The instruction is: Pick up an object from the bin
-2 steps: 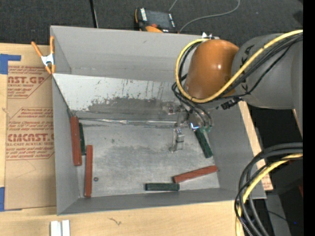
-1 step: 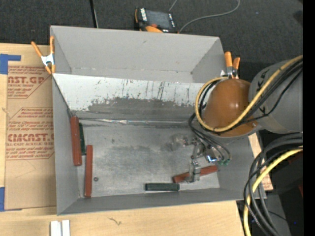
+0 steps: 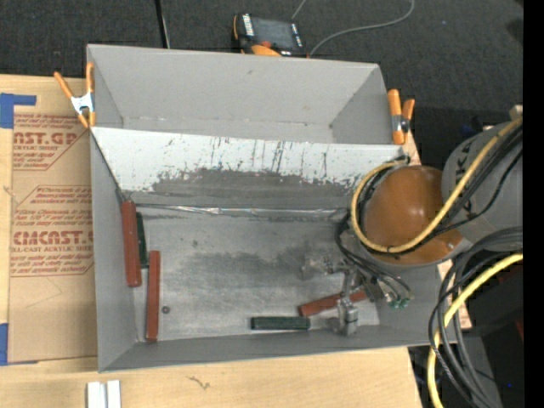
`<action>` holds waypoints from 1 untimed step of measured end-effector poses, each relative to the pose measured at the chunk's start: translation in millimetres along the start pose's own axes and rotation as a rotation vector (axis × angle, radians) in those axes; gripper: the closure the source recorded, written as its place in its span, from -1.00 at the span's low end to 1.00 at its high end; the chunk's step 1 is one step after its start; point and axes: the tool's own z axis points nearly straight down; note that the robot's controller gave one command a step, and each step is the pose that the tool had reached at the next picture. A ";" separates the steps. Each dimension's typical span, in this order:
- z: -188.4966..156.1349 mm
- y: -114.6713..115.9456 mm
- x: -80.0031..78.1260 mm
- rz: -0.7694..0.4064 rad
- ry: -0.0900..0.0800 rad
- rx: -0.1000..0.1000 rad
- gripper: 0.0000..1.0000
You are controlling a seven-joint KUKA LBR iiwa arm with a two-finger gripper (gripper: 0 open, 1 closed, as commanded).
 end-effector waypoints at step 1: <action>0.9 0.8 2.4 -0.001 0.011 -0.003 1.00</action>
Offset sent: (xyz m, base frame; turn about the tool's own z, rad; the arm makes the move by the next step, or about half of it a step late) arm 0.0000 0.0000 0.0000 0.0000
